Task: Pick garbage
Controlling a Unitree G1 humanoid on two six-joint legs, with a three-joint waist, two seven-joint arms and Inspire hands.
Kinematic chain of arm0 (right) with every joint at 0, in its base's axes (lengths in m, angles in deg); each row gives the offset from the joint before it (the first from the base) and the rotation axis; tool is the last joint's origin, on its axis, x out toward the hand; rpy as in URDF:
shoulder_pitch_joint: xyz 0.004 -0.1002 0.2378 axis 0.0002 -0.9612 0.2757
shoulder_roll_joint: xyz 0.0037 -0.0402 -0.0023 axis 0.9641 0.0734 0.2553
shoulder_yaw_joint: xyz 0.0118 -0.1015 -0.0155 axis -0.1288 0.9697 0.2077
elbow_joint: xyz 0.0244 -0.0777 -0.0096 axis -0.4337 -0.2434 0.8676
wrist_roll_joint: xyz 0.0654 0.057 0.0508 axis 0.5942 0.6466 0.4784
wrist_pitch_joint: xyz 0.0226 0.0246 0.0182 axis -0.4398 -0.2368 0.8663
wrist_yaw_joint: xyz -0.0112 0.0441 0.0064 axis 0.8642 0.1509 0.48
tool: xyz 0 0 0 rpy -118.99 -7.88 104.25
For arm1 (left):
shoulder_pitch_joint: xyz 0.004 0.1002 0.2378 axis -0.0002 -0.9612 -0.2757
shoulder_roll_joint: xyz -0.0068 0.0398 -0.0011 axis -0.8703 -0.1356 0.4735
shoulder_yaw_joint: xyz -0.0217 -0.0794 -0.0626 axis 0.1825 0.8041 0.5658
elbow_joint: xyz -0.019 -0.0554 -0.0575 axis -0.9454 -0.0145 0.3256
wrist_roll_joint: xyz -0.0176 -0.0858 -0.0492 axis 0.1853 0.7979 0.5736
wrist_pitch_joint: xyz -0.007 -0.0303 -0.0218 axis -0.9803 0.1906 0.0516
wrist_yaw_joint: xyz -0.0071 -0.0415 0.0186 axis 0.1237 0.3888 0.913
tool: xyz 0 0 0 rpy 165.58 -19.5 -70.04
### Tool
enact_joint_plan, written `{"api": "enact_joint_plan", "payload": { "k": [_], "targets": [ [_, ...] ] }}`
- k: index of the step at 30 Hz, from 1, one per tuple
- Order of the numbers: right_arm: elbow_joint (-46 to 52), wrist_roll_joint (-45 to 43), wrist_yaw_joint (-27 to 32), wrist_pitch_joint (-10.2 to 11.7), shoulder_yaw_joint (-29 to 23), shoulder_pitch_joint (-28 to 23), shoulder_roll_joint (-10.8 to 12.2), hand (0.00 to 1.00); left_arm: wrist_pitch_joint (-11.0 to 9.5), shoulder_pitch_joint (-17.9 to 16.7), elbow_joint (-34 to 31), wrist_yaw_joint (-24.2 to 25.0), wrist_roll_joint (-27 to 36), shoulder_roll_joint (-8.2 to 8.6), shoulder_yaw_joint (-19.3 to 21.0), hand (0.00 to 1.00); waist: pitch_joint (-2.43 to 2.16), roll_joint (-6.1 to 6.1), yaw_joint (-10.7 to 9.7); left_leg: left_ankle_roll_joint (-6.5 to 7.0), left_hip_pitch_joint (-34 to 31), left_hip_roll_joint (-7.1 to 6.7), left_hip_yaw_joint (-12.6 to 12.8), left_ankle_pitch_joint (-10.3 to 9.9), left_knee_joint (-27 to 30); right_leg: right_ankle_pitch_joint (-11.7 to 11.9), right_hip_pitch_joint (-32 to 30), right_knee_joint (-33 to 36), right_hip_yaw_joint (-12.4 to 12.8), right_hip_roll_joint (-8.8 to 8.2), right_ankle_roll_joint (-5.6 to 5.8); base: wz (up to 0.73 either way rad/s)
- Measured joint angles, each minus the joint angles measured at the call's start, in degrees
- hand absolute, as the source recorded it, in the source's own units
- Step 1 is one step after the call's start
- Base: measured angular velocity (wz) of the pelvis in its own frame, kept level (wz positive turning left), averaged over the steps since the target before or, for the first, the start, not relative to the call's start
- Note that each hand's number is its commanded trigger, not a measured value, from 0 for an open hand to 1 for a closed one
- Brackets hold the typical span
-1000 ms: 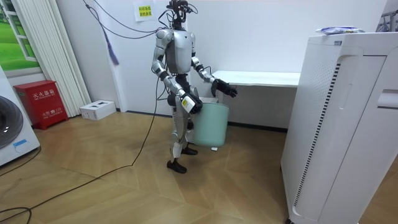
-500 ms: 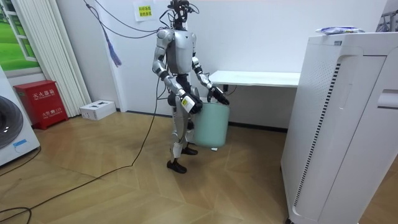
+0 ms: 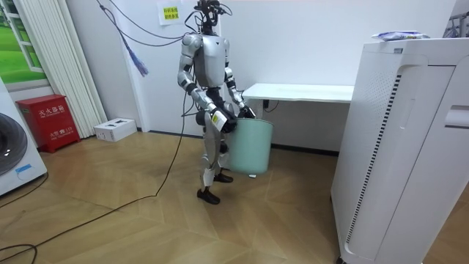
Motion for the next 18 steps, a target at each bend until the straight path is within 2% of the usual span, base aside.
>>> {"api": "enact_joint_plan", "payload": {
  "k": [3,4,6,7,9,10,11,12,13,14,15,16,17,18],
  "targets": [
    [0.8,0.1,-0.1,0.0,0.2,0.1,0.0,1.00,0.0,-1.1,0.5,0.8,3.0,-0.32,1.9,0.00,0.06,-0.08,0.3,-0.97,-0.6,1.18,0.0,-0.7,2.3,-0.6,-0.1,1.1,-0.3,0.67,-1.05,-0.03],
    [0.8,-0.1,0.0,0.0,0.2,0.1,0.2,1.00,0.1,-1.9,0.8,1.2,4.6,-1.01,2.2,0.00,0.13,0.03,1.1,-1.50,-0.9,1.92,0.0,-1.4,3.9,-1.0,-0.2,2.0,-0.6,1.18,-1.69,-0.12],
    [1.1,-0.8,0.1,0.0,0.2,0.1,0.5,1.00,0.8,-3.0,0.8,1.4,6.0,-2.05,4.6,0.00,0.27,-0.34,1.4,-2.35,-2.8,2.93,-0.2,-2.5,8.6,-2.6,-1.2,4.5,-1.7,1.50,-2.76,-0.01],
    [1.4,-0.8,0.2,0.0,0.2,0.1,0.5,1.00,1.2,-3.7,0.8,1.3,6.9,-2.77,6.1,0.00,0.46,-0.68,1.5,-2.71,-4.5,3.51,-0.4,-2.8,12.4,-4.1,-2.2,6.4,-1.9,1.52,-3.26,0.15],
    [1.9,-0.7,0.3,-0.5,0.1,0.1,0.3,1.00,1.3,-4.7,0.6,1.2,10.2,-3.19,7.5,0.00,0.38,-0.58,1.8,-2.86,-7.5,4.87,-0.7,-2.8,19.0,-6.1,-2.8,8.7,-1.7,1.80,-4.16,0.22],
    [1.9,-0.6,0.5,-0.7,0.1,0.1,0.0,1.00,1.2,-4.6,0.4,1.1,11.5,-3.20,8.3,0.00,0.44,-0.18,1.8,-2.76,-10.0,6.19,-1.5,-2.6,24.3,-6.9,-2.8,9.7,-0.7,3.19,-5.41,0.24],
    [1.8,-0.5,0.8,-0.8,0.2,0.0,0.1,1.00,0.5,-4.9,-0.1,1.1,12.3,-3.23,9.1,0.00,0.74,-0.47,2.3,-2.69,-13.2,6.82,-3.0,-1.6,29.0,-7.7,-2.5,11.1,1.0,4.48,-6.77,0.25],
    [1.9,-0.4,0.9,-0.8,0.1,-0.2,0.1,1.00,0.2,-4.9,0.0,1.1,12.3,-3.15,9.5,0.00,0.57,-0.38,2.3,-2.70,-14.5,6.14,-3.7,-1.8,29.9,-8.0,-2.4,11.4,2.1,4.93,-7.24,0.41],
    [1.9,-0.1,1.4,-0.9,-0.7,-0.4,0.0,1.00,0.2,-4.2,-0.3,1.0,12.3,-2.90,9.3,0.00,0.34,-0.61,2.3,-1.53,-17.4,3.10,-4.5,-2.5,28.7,-8.2,-2.3,11.4,4.1,5.43,-7.77,0.42],
    [1.9,0.0,1.9,-0.9,-1.5,-0.4,-0.2,1.00,-0.1,-4.1,-1.0,1.0,12.3,-2.80,9.2,0.00,0.37,-0.54,3.1,-1.35,-20.0,-0.28,-4.1,-2.0,25.2,-8.2,-2.3,11.4,6.3,5.45,-8.17,0.25],
    [1.8,0.0,2.1,-1.0,-1.7,-0.4,-0.4,1.00,-0.3,-4.3,-1.4,0.9,12.3,-2.82,9.3,0.00,0.36,-0.52,3.8,-1.33,-20.9,-1.57,-3.4,-1.5,22.3,-8.2,-2.3,11.4,7.6,5.52,-8.23,-0.30],
    [1.8,0.0,2.0,-1.0,-1.4,-0.3,-1.0,1.00,-0.6,-5.3,-1.6,0.5,12.2,-3.13,9.6,0.00,0.26,-0.10,5.2,-1.65,-22.5,-3.63,-2.4,1.2,15.4,-8.1,-2.1,11.2,9.7,5.86,-8.37,-0.57],
    [1.8,-0.1,1.6,-1.0,-1.3,-0.4,-0.9,1.00,-0.6,-6.8,-1.6,-0.5,12.0,-4.01,9.7,0.00,0.25,0.27,5.7,-1.60,-23.9,-5.04,-2.9,4.3,8.5,-8.3,-1.6,11.0,10.3,6.35,-8.44,-0.56],
    [1.8,-0.3,1.4,-1.0,-1.0,-0.6,-0.9,1.00,-0.5,-7.8,-1.5,-1.2,12.0,-4.44,9.9,0.00,0.20,0.36,5.7,-1.62,-24.4,-5.43,-3.2,5.8,5.5,-8.8,-1.3,11.0,10.3,6.59,-8.70,-0.44]
  ]
}}
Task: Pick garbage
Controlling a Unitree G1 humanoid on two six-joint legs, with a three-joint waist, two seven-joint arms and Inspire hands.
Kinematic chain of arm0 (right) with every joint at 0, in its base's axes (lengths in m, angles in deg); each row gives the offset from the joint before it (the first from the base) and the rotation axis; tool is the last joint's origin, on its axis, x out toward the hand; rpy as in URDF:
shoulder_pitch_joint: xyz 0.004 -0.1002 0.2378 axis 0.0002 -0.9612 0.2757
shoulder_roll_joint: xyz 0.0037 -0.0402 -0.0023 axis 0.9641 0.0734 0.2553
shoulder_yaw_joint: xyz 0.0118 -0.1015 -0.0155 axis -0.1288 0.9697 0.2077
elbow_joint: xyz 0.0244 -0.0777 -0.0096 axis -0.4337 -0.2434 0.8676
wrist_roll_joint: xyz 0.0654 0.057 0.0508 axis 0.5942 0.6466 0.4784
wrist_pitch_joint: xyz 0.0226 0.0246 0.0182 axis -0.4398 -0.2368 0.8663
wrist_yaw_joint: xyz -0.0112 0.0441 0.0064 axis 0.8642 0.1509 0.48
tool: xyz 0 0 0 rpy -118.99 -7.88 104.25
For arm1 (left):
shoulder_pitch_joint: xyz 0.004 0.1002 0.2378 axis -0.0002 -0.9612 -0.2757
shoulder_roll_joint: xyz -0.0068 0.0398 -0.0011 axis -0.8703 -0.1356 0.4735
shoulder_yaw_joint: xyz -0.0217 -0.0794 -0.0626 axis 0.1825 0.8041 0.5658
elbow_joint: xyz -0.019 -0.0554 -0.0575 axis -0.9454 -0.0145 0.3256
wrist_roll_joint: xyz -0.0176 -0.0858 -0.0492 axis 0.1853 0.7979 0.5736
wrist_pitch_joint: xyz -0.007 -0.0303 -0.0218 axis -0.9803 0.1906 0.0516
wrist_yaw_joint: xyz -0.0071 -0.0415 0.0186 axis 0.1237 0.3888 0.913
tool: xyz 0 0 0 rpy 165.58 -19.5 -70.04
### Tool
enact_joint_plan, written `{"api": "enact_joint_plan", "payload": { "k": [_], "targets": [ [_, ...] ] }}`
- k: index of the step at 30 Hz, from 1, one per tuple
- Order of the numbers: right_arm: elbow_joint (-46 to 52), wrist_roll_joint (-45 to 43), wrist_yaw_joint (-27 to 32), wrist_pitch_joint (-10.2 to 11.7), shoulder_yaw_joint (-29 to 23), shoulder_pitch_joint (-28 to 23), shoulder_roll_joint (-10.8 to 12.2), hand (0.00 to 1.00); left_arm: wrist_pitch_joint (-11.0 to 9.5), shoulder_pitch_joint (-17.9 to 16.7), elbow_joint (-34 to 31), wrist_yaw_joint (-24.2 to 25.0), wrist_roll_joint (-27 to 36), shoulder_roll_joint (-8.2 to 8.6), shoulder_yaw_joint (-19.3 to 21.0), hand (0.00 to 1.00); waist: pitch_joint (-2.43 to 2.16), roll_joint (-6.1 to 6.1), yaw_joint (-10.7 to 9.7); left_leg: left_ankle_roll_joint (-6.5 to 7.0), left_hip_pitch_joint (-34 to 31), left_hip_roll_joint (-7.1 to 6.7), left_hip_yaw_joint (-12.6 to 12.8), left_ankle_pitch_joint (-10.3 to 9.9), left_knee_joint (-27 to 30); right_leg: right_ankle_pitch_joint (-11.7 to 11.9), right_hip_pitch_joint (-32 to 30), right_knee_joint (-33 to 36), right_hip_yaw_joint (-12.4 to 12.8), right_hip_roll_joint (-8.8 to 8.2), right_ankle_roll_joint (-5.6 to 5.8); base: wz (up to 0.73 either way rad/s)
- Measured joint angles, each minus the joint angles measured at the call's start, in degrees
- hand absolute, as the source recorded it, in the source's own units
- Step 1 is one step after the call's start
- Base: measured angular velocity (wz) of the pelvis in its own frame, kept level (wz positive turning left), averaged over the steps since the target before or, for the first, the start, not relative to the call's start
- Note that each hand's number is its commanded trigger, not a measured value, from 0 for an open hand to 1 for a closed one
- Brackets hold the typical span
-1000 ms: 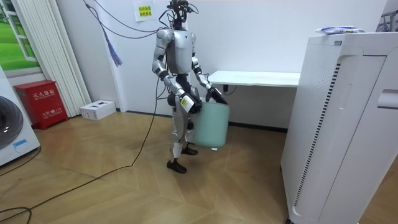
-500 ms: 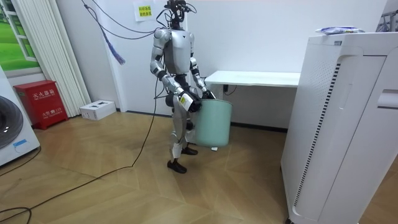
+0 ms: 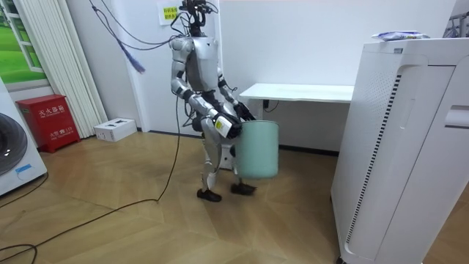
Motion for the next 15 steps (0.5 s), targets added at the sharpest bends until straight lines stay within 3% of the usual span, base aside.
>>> {"api": "enact_joint_plan", "payload": {
  "k": [1,3,4,5,6,8,9,10,11,12,13,14,15],
  "targets": [
    [0.0,-0.3,-0.5,-0.1,0.7,-0.6,0.0,1.00,0.3,-1.9,0.3,-1.6,-0.1,-0.68,0.2,0.00,-0.04,0.23,0.2,0.12,-0.3,0.16,0.0,2.0,-5.1,-1.1,1.1,0.0,0.0,0.89,-0.68,-0.26],
    [-0.2,-0.2,-0.5,-0.2,1.1,-1.8,0.0,1.00,1.4,-2.9,1.2,-2.7,-1.4,-1.12,0.3,0.00,-0.04,0.43,0.2,0.82,-1.4,0.61,0.0,3.8,-7.7,-3.7,3.1,0.4,-0.2,2.14,-1.25,-0.08],
    [-1.0,-0.1,-0.5,-0.4,1.1,-1.8,0.1,1.00,2.0,-2.9,1.6,-2.8,-2.1,-0.90,0.2,0.00,-0.28,0.18,0.4,3.25,-2.0,0.59,0.5,7.6,-5.9,-5.7,3.9,1.1,0.2,1.92,-1.20,-0.09],
    [-1.0,-0.1,-0.6,-1.3,1.1,-1.5,0.1,1.00,2.1,-2.9,1.6,-2.6,-2.7,-0.38,0.0,0.00,-0.44,-0.57,0.4,4.85,-2.7,0.20,1.8,9.7,-3.4,-7.6,4.4,1.6,1.0,1.09,-0.67,-0.18],
    [-1.0,-0.1,-0.8,-1.7,1.1,-1.2,0.1,1.00,2.1,-2.8,1.5,-2.6,-2.7,-0.13,-0.2,0.00,-0.54,-1.37,0.5,5.31,-3.1,0.07,2.5,9.9,-1.9,-8.3,4.6,1.9,1.2,0.46,-0.26,-0.32],
    [-0.9,-0.2,-1.2,-2.5,1.1,-0.7,0.0,1.00,2.1,-2.2,1.5,-2.4,-3.2,1.19,-0.6,0.00,0.17,-1.90,1.3,8.94,-4.3,-0.35,4.6,7.4,5.4,-10.2,6.6,2.0,-0.6,-2.03,2.16,-0.40],
    [-0.9,-0.1,-1.5,-2.9,1.1,-0.7,0.0,1.00,2.1,-2.0,1.5,-2.4,-3.2,1.31,-0.6,0.00,0.19,-1.98,1.3,10.29,-4.3,-0.88,4.6,6.5,6.8,-10.4,7.2,2.4,-1.4,-2.70,2.71,-0.29],
    [-0.9,0.0,-1.5,-3.3,1.1,-0.7,0.1,1.00,2.0,-1.1,1.5,-2.3,-3.2,1.28,-0.6,0.00,0.28,-2.08,1.2,10.99,-4.1,-1.50,5.0,3.6,9.4,-10.3,7.3,5.2,-3.0,-4.13,3.80,-0.08],
    [-0.9,0.2,-1.5,-3.6,1.1,-0.5,0.1,1.00,1.8,-0.2,1.5,-2.3,-3.2,1.03,-0.6,0.00,0.48,-2.49,1.2,11.35,-3.3,-2.51,5.6,1.6,10.6,-9.7,6.1,10.7,-4.5,-6.03,6.25,0.03],
    [-0.9,0.3,-1.3,-3.7,1.3,-0.3,0.1,1.00,1.5,0.6,1.5,-2.4,-3.2,0.91,-0.5,0.00,0.65,-2.77,1.2,11.68,-2.8,-2.96,6.0,0.7,10.9,-9.1,5.2,13.9,-5.0,-6.82,7.55,0.11],
    [-0.9,0.2,-0.8,-4.0,1.3,0.2,0.0,1.00,0.7,1.8,1.5,-2.7,-3.2,0.88,-0.5,0.00,0.68,-3.11,1.5,12.26,-1.8,-3.77,6.7,-0.8,11.2,-6.6,3.0,20.3,-6.0,-8.74,11.34,0.08],
    [-0.9,0.2,-0.6,-4.0,1.3,0.7,0.1,1.00,0.1,2.7,1.4,-2.7,-3.2,0.97,-0.5,0.00,0.65,-3.19,1.5,12.49,-0.6,-4.22,6.7,-2.2,11.3,-2.0,0.9,25.8,-7.5,-9.70,12.28,0.05],
    [-0.9,0.2,-0.5,-4.0,1.3,0.9,0.1,1.00,0.0,2.9,1.4,-2.8,-3.3,1.00,-0.5,0.00,0.63,-3.15,1.5,12.55,0.1,-4.27,6.7,-2.9,11.3,0.8,0.1,27.8,-8.2,-10.05,12.21,0.13]
  ]
}}
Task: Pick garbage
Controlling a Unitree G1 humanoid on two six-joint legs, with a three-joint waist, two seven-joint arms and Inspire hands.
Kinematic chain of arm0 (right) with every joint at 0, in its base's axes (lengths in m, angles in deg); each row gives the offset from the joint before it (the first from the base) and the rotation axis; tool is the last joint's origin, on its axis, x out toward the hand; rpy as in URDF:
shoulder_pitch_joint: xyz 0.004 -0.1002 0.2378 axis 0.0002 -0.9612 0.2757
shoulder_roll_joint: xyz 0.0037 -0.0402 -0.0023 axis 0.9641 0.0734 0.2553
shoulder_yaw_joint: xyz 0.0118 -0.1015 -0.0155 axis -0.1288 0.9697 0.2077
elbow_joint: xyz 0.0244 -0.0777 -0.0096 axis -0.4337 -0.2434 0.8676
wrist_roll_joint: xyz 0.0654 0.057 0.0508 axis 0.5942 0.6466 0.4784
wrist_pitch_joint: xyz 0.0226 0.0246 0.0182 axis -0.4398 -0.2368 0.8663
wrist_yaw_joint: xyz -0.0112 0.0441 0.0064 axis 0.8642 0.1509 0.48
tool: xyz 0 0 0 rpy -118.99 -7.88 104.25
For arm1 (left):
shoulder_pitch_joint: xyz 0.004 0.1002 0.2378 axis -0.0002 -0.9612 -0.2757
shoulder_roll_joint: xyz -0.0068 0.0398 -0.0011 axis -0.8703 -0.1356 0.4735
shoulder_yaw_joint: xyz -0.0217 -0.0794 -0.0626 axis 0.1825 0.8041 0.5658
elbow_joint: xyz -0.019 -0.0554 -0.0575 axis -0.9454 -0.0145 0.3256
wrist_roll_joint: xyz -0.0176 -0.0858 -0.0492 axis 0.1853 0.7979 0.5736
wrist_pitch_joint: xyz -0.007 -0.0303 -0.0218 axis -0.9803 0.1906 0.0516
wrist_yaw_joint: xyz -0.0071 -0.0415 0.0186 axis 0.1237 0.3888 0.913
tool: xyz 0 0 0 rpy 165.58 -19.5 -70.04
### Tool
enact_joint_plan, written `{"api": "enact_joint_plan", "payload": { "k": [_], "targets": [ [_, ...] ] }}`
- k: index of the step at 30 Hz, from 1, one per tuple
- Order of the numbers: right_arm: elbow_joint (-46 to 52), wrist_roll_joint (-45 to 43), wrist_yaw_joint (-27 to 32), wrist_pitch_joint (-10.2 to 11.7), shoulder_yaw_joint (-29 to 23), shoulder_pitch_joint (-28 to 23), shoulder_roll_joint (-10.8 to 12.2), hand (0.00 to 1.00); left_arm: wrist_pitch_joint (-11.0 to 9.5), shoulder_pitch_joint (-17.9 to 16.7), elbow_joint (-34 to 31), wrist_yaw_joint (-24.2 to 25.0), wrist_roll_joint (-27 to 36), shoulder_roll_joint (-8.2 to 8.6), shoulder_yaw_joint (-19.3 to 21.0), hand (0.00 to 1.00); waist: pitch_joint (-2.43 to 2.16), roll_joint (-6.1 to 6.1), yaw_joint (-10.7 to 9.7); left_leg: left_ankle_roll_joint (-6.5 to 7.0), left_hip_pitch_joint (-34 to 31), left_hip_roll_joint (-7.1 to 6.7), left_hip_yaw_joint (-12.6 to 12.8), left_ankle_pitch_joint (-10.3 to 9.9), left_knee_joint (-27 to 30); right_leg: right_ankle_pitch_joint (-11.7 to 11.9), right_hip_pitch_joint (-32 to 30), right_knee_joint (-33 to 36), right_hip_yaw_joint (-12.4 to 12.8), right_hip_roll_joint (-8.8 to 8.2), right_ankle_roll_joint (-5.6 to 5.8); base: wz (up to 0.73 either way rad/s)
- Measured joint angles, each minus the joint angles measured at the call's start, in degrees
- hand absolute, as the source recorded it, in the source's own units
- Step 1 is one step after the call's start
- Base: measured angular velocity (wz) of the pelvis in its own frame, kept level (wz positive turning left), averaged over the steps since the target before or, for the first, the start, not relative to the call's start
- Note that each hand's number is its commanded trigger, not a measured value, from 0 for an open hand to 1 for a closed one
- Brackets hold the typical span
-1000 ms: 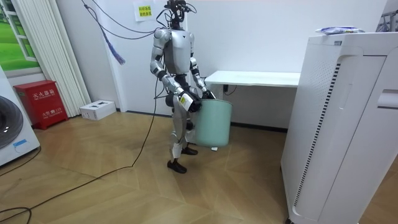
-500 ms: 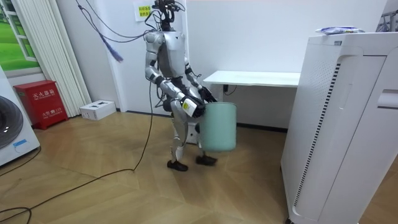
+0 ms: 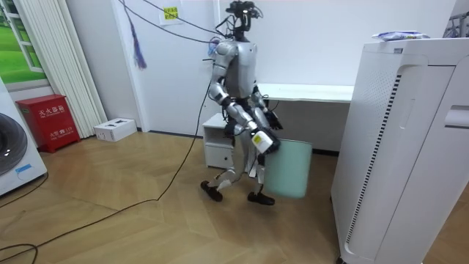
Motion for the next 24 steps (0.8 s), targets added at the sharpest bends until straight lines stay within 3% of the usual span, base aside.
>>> {"api": "enact_joint_plan", "payload": {
  "k": [2,3,6,8,10,12,14,17,24],
  "targets": [
    [0.1,0.0,0.1,0.1,0.1,0.0,0.3,1.00,-0.1,0.6,0.1,-0.5,-0.4,0.10,-0.2,0.00,-0.23,0.14,0.0,0.07,3.3,-0.04,-1.1,-2.1,-0.7,10.5,-2.1,5.9,-2.3,-0.92,0.39,0.16],
    [0.2,0.1,0.0,0.2,0.1,0.2,0.3,1.00,-0.1,0.8,0.1,-0.6,-0.3,0.12,-0.3,0.00,-0.23,0.03,0.2,0.03,3.8,-0.10,-1.4,-2.5,-1.1,10.4,-3.4,7.9,-2.4,-1.52,0.44,0.00],
    [0.2,0.1,-0.1,0.1,0.1,2.1,0.3,1.00,0.1,1.2,-0.6,-1.0,-0.3,0.63,-1.1,0.00,-0.31,1.04,0.2,-0.36,6.1,0.13,-4.1,-2.9,-3.2,6.3,-11.2,13.0,-3.9,-2.55,-0.52,0.07],
    [0.2,0.5,0.3,0.2,0.3,2.4,0.2,1.00,0.1,1.4,-1.2,-1.1,-0.3,0.82,-1.5,0.00,-0.26,1.68,0.0,-0.78,8.8,0.50,-6.0,-3.0,-5.5,3.2,-14.4,6.9,-5.2,-4.11,-0.36,0.26],
    [0.2,0.6,0.4,0.2,0.4,2.4,0.2,1.00,0.1,2.3,-1.1,-1.4,-0.3,0.87,-2.2,0.00,-0.24,1.85,-0.4,-1.20,10.2,0.82,-7.0,-3.1,-6.9,2.3,-15.7,-1.4,-5.2,-5.06,-0.48,0.36],
    [0.2,0.6,0.3,0.3,0.4,2.5,0.2,1.00,0.0,2.5,-1.1,-1.4,-0.4,1.04,-2.3,0.00,-0.23,1.82,-0.5,-1.71,11.4,0.93,-8.0,-3.3,-7.8,2.7,-15.5,-12.0,-5.0,-5.51,-0.47,0.30],
    [0.2,0.8,0.3,0.4,0.4,2.3,0.2,1.00,0.0,2.0,-1.1,-1.4,-0.4,1.00,-2.2,0.00,-0.20,1.91,-0.9,-3.07,12.9,1.61,-9.3,-4.4,-7.6,6.8,-11.9,-25.7,-5.3,-4.71,0.07,0.23],
    [0.2,1.6,0.3,0.6,0.4,2.3,0.3,1.00,-0.1,1.7,-1.2,-1.5,-0.4,0.99,-1.7,0.00,-0.35,2.57,-1.1,-4.47,14.4,3.52,-10.6,-5.1,-8.6,7.7,-7.5,-30.6,-7.2,-2.13,-0.63,0.19],
    [0.2,1.9,0.8,0.8,0.5,2.1,0.1,1.00,-0.2,0.1,-5.0,-3.5,-0.4,1.05,-1.4,0.00,-0.44,2.41,-0.7,-5.31,16.3,4.41,-11.2,-5.3,-10.9,7.8,-5.6,-33.3,-7.9,-0.80,-0.70,0.02]
  ]
}}
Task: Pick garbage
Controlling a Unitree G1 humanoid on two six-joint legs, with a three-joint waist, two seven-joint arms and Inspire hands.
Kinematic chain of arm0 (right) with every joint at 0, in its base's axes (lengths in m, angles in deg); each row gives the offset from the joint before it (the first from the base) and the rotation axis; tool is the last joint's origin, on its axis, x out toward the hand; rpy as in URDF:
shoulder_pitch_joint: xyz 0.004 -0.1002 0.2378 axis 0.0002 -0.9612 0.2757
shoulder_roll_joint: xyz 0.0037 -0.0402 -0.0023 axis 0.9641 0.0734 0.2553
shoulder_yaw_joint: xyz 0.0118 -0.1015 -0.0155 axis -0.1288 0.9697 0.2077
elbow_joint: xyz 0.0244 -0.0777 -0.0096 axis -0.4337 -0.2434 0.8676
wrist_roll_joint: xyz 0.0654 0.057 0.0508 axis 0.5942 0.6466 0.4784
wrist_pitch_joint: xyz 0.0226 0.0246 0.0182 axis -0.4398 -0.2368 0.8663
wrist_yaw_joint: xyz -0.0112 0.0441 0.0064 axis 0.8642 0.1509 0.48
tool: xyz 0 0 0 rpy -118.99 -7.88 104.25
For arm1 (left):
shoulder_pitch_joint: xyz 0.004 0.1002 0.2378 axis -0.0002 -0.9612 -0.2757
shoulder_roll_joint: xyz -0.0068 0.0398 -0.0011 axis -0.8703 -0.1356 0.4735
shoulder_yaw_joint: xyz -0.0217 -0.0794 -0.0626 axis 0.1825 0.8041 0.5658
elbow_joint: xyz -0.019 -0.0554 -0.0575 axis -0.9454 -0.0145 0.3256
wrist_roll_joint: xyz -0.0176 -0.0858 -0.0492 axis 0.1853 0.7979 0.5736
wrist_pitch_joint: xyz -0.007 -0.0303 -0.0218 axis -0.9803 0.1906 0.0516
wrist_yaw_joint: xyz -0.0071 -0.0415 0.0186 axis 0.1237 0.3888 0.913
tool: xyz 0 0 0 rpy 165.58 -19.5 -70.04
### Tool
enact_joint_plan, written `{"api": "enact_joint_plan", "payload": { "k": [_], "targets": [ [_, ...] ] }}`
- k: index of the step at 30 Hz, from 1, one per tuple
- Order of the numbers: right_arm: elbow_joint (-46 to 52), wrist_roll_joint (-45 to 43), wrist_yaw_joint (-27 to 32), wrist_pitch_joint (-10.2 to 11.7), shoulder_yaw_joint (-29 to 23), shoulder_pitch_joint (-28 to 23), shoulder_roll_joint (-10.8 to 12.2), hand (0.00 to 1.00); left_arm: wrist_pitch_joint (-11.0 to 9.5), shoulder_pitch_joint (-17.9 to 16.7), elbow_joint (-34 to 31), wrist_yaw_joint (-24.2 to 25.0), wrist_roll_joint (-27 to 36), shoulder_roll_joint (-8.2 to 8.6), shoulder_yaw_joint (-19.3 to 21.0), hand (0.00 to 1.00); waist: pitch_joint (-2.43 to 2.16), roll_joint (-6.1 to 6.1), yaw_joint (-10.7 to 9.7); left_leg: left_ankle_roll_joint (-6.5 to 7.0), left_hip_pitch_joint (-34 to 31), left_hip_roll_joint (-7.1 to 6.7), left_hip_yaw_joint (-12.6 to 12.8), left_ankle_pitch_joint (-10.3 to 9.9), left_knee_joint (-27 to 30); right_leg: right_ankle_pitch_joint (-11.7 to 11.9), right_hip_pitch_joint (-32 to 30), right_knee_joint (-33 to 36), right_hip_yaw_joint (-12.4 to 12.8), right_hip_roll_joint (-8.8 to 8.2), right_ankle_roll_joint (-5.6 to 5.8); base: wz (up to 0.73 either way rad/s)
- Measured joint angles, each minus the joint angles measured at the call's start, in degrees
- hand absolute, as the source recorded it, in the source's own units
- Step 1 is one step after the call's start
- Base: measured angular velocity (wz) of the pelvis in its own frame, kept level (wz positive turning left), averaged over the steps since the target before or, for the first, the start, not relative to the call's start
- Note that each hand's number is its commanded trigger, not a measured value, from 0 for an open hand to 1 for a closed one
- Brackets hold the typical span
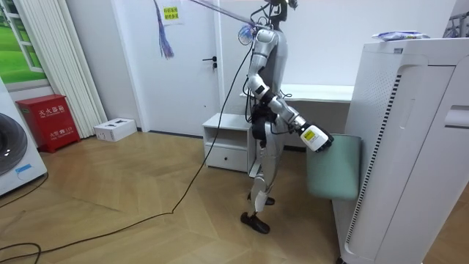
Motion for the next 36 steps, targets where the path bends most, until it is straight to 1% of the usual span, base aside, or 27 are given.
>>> {"api": "enact_joint_plan", "payload": {
  "k": [2,4,7,9,11,12,13,14,15,16,18,20,21,23,24,26,28,30,31,33,35,36],
  "targets": [
    [0.0,0.0,0.4,0.0,0.2,-0.6,0.0,1.00,-0.2,-0.3,-1.4,-2.0,-0.1,0.23,0.7,0.00,0.10,-0.06,0.6,-0.14,1.6,0.05,0.0,0.1,-0.9,0.3,2.2,-2.5,0.0,0.37,-0.29,-0.02],
    [0.0,0.1,0.8,0.0,0.2,-1.1,-0.1,1.00,-0.5,-1.3,-3.8,-3.9,-0.1,0.24,0.8,0.00,0.18,-0.16,1.1,-0.21,2.7,0.10,-0.1,0.1,-2.0,0.4,3.7,-3.6,-0.3,0.53,-0.27,0.00],
    [0.0,-0.2,1.0,0.0,0.2,-1.1,-0.1,1.00,-2.5,-2.4,-5.7,-7.4,-1.0,0.29,0.9,0.00,0.18,-0.26,1.4,-0.35,3.3,0.09,-0.4,0.2,-2.6,0.5,4.4,-4.2,-0.5,0.63,-0.26,0.02],
    [0.0,-0.2,1.1,0.0,0.2,-1.1,-0.1,1.00,-2.7,-2.8,-6.6,-9.5,-2.6,0.35,1.6,0.00,0.21,-0.23,1.3,-0.42,3.6,0.12,-0.8,0.3,-2.8,0.7,5.1,-5.0,-0.9,0.81,-0.28,0.10],
    [0.0,-0.4,1.9,0.0,0.2,-1.2,-0.2,1.00,-3.0,-4.4,-13.0,-13.0,-4.4,0.38,2.7,0.00,0.22,-0.26,1.5,-0.56,3.6,0.15,-1.5,0.4,-2.7,1.2,5.6,-6.2,-1.1,1.05,-0.35,0.13],
    [0.0,-0.4,2.1,0.0,0.2,-1.2,-0.2,1.00,-3.4,-4.5,-14.0,-14.0,-4.8,0.37,2.8,0.00,0.22,-0.24,1.7,-0.58,3.6,0.15,-1.6,0.4,-2.6,1.2,5.7,-6.4,-1.2,1.07,-0.35,0.07],
    [0.0,-0.5,2.5,0.0,0.2,-1.2,-0.3,1.00,-4.2,-4.4,-16.0,-15.9,-5.4,0.34,3.0,0.00,0.26,-0.16,2.0,-0.59,3.5,0.17,-1.7,0.4,-2.5,1.2,5.9,-6.5,-1.6,1.08,-0.35,0.03],
    [0.0,-0.6,2.8,0.0,0.2,-1.4,-0.3,1.00,-4.7,-4.1,-17.4,-17.6,-8.0,0.35,3.8,0.00,0.26,-0.17,2.6,-0.63,3.5,0.20,-1.7,0.4,-2.9,1.2,6.0,-6.5,-1.9,1.08,-0.36,0.03],
    [0.0,-0.7,2.9,0.0,0.2,-1.5,-0.3,1.00,-5.1,-3.9,-17.8,-18.5,-9.3,0.34,4.2,0.00,0.26,-0.17,2.8,-0.66,3.6,0.19,-1.8,0.4,-3.0,1.2,6.0,-6.4,-1.9,1.11,-0.37,0.07],
    [0.0,-1.3,3.1,0.0,0.2,-1.6,-0.3,1.00,-5.0,-3.7,-18.7,-19.3,-11.2,0.37,4.6,0.00,0.26,-0.17,2.9,-0.70,3.5,0.17,-2.1,0.5,-3.0,1.2,6.1,-6.4,-2.0,1.13,-0.36,0.06],
    [0.0,-1.5,3.2,0.0,0.4,-1.7,-0.3,1.00,-4.9,-3.7,-19.5,-20.2,-13.1,0.71,4.6,0.00,0.34,-0.30,2.8,-0.74,3.4,0.21,-2.4,0.5,-2.8,1.2,6.1,-6.6,-2.1,1.24,-0.38,0.08],
    [0.0,-1.4,3.3,0.0,0.4,-1.7,-0.3,1.00,-5.0,-3.7,-23.0,-21.3,-14.7,1.17,4.1,0.00,0.41,-0.74,2.8,-0.88,2.6,0.20,-3.3,0.6,-2.4,1.3,5.8,-6.8,-2.6,1.31,-0.49,0.16],
    [0.0,-1.4,3.3,0.0,0.4,-1.7,-0.3,1.00,-5.1,-3.6,-23.9,-21.8,-15.2,1.20,3.8,0.00,0.39,-0.80,2.8,-0.93,2.6,0.20,-3.4,0.6,-2.4,1.3,5.8,-6.8,-2.8,1.32,-0.49,0.13],
    [0.0,-1.4,3.5,0.0,0.4,-1.7,-0.3,1.00,-6.7,-3.3,-26.6,-23.8,-15.9,1.35,3.2,0.00,0.37,-0.83,2.9,-1.11,2.6,0.35,-3.5,0.7,-2.4,1.3,5.9,-6.7,-3.0,1.45,-0.50,0.02],
    [0.0,-1.4,3.5,0.0,0.4,-1.7,-0.3,1.00,-7.0,-3.2,-27.3,-24.3,-16.1,1.35,3.2,0.00,0.39,-0.81,2.9,-1.17,2.6,0.42,-3.5,0.7,-2.4,1.3,5.9,-6.7,-3.2,1.48,-0.53,0.00],
    [0.0,-1.4,3.8,0.0,0.3,-2.0,-0.4,1.00,-8.4,-2.8,-30.5,-25.8,-16.9,1.35,3.3,0.00,0.37,-0.62,3.3,-1.31,2.6,0.62,-3.5,0.8,-2.3,1.3,5.9,-6.7,-3.2,1.63,-0.58,0.00],
    [0.0,-1.4,4.4,0.5,0.3,-2.8,-0.4,1.00,-8.8,-2.4,-32.3,-26.7,-16.9,1.36,3.6,0.00,0.36,-0.58,4.0,-1.42,2.7,0.70,-3.8,0.9,-2.3,1.3,6.2,-6.8,-3.4,1.72,-0.60,0.08],
    [0.0,-1.4,4.8,0.9,0.3,-3.5,-0.4,1.00,-9.2,-2.4,-35.0,-27.9,-16.9,1.29,4.1,0.00,0.40,-0.48,4.2,-1.51,2.8,0.68,-4.4,0.9,-2.1,1.3,6.5,-6.8,-3.6,1.73,-0.61,0.17],
    [0.0,-1.4,5.0,1.0,0.1,-3.6,-0.4,1.00,-9.8,-2.4,-36.9,-29.3,-17.1,1.29,5.1,0.00,0.45,-0.38,4.3,-1.52,2.7,0.68,-4.7,0.9,-1.9,1.3,6.6,-6.8,-3.6,1.77,-0.62,0.13],
    [0.0,-1.4,5.2,1.0,-0.3,-3.7,-0.5,1.00,-10.5,-2.2,-41.2,-32.0,-16.9,1.10,8.3,0.00,0.44,-0.10,4.4,-1.55,2.7,0.63,-5.0,1.0,-1.8,1.3,6.8,-6.8,-3.7,1.78,-0.62,0.09],
    [0.0,-1.5,5.3,1.0,-0.9,-3.7,-0.7,1.00,-12.3,-1.7,-45.6,-35.4,-16.4,0.88,14.3,0.00,0.33,0.53,4.6,-1.59,2.9,0.46,-5.1,1.0,-2.3,1.3,7.0,-6.7,-3.6,1.65,-0.62,0.00],
    [0.0,-1.5,5.3,1.0,-1.1,-3.7,-0.7,1.00,-12.6,-1.6,-46.3,-36.3,-16.2,0.83,15.7,0.00,0.32,0.65,4.6,-1.60,3.0,0.37,-5.1,1.1,-2.5,1.3,7.0,-6.7,-3.7,1.57,-0.62,0.00]
  ]
}}
